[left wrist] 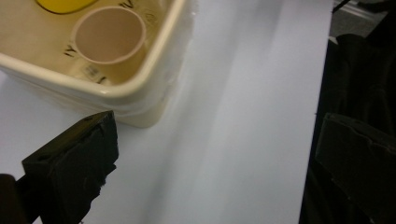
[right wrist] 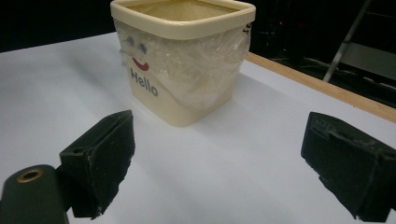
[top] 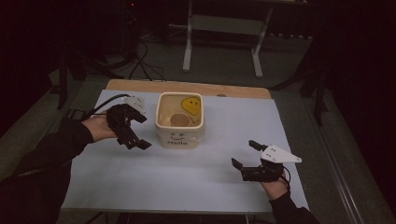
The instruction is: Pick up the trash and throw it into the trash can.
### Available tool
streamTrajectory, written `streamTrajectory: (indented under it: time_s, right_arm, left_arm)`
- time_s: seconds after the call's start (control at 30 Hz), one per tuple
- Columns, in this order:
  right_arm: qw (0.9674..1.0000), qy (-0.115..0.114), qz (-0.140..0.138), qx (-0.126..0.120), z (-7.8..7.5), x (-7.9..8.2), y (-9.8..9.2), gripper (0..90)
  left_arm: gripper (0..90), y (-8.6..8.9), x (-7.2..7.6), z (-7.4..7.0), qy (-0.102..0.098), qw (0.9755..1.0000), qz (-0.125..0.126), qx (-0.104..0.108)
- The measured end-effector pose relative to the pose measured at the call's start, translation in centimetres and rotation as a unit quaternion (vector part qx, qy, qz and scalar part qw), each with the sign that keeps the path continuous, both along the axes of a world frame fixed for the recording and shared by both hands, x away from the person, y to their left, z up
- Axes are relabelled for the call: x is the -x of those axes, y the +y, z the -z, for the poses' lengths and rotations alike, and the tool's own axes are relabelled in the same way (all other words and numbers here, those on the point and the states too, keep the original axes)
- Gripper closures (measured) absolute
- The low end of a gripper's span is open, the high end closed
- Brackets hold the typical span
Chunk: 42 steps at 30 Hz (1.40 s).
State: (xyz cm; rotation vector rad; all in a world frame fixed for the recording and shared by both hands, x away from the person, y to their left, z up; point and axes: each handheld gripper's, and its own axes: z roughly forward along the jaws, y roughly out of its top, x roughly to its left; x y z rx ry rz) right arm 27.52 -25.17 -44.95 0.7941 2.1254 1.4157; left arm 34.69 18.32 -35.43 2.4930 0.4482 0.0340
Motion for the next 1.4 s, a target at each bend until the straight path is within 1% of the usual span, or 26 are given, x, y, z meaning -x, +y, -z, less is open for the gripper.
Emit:
streamTrajectory:
  time_s: [0.03,0.07,0.13,0.17,0.2,0.23,0.27,0.3,0.37,0.4,0.43,0.5,0.53,0.57,0.67,0.73,0.8,0.9,0.93,1.0,1.03,1.1,1.23,1.3,1.33,1.4]
  right_arm:
    - [1.0,0.0,0.0,0.0,0.0,0.0,0.0,9.6]
    - [1.0,0.0,0.0,0.0,0.0,0.0,0.0,9.6]
    - [1.0,-0.001,-0.001,0.001,0.0,0.0,0.0,9.6]
    - [1.0,-0.001,-0.002,0.002,0.0,0.0,0.0,9.6]
    - [1.0,-0.002,-0.001,0.002,0.0,0.0,0.0,9.6]
    - [1.0,-0.001,-0.001,0.001,0.0,0.0,0.0,9.6]
    - [1.0,-0.001,-0.001,0.001,0.0,0.0,0.0,9.6]
    - [1.0,-0.001,0.0,0.002,0.0,0.0,0.1,9.6]
    - [1.0,-0.001,-0.001,0.002,0.0,0.0,0.0,9.6]
    - [1.0,-0.001,0.0,0.002,0.0,0.0,0.1,9.6]
    - [1.0,-0.001,-0.001,0.001,0.0,0.0,0.0,9.6]
    - [1.0,-0.001,0.0,0.003,0.0,0.0,0.0,9.6]
    - [1.0,-0.001,-0.001,0.001,0.0,0.0,0.0,9.6]
    - [1.0,-0.001,0.0,0.002,0.0,0.0,0.0,9.6]
    - [1.0,-0.002,-0.001,0.003,0.0,0.0,0.0,9.6]
    - [1.0,-0.002,-0.001,0.003,0.0,0.0,0.0,9.6]
    - [1.0,-0.002,-0.001,0.004,0.0,0.0,0.0,9.6]
    - [1.0,-0.001,0.0,0.003,0.0,0.0,0.0,9.6]
    - [1.0,-0.002,0.0,0.004,0.0,0.0,0.0,9.6]
    - [1.0,-0.002,-0.001,0.005,0.0,0.0,0.0,9.6]
    - [1.0,-0.002,-0.001,0.005,0.0,0.0,0.1,9.6]
    - [1.0,-0.002,-0.001,0.006,0.0,0.0,0.1,9.6]
    - [1.0,-0.002,-0.001,0.006,0.1,0.0,0.1,9.6]
    - [1.0,-0.002,-0.001,0.006,0.1,-0.1,0.0,9.6]
    - [1.0,-0.001,-0.001,0.006,0.1,-0.1,0.0,9.6]
    - [1.0,-0.001,-0.002,0.005,0.1,-0.1,0.0,9.6]
  left_arm:
    - [0.4,0.0,0.2,0.3,-0.005,1.0,-0.006,-0.001]
    - [0.4,0.1,0.4,0.5,-0.003,1.0,-0.006,0.002]
    - [0.4,0.2,0.8,1.2,-0.004,0.9998,-0.019,0.011]
    - [0.4,0.2,0.9,1.5,-0.001,0.9997,-0.021,0.016]
    - [0.4,0.2,1.1,2.0,-0.007,0.9995,-0.026,0.013]
    - [0.4,0.2,1.3,2.5,-0.007,0.9994,-0.031,0.01]
    - [0.4,0.2,1.4,2.9,-0.005,0.9995,-0.03,0.011]
    - [0.4,0.2,1.6,3.3,-0.007,0.9992,-0.037,0.012]
    - [0.4,0.1,1.9,4.0,0.002,0.9991,-0.034,0.025]
    - [0.4,0.1,2.1,4.5,0.0,0.9989,-0.038,0.028]
    - [0.4,0.0,2.3,4.9,0.004,0.9987,-0.036,0.036]
    - [0.4,-0.1,2.7,5.6,0.005,0.998,-0.041,0.047]
    - [0.4,0.0,2.9,6.0,0.011,0.9976,-0.037,0.057]
    - [0.4,0.1,2.9,6.4,0.012,0.9971,-0.043,0.062]
    - [0.4,0.2,3.3,7.7,0.016,0.9962,-0.052,0.068]
    - [0.4,0.2,3.8,8.4,0.02,0.9959,-0.052,0.071]
    - [0.4,0.1,4.3,8.9,0.02,0.9958,-0.052,0.073]
    - [0.4,0.1,4.9,9.5,0.025,0.9934,-0.058,0.095]
    - [0.5,0.1,5.1,9.7,0.024,0.993,-0.063,0.097]
    - [0.4,-0.1,5.5,10.2,0.026,0.9922,-0.061,0.106]
    - [0.4,-0.2,5.6,10.5,0.027,0.9916,-0.066,0.108]
    - [0.4,-0.4,5.9,11.0,0.029,0.9909,-0.067,0.113]
    - [0.5,-0.5,6.2,12.0,0.037,0.9873,-0.079,0.132]
    - [0.5,-0.6,6.4,12.4,0.04,0.9874,-0.08,0.13]
    - [0.5,-0.6,6.4,12.5,0.037,0.9881,-0.08,0.126]
    - [0.5,-0.6,6.4,12.7,0.042,0.9874,-0.079,0.13]
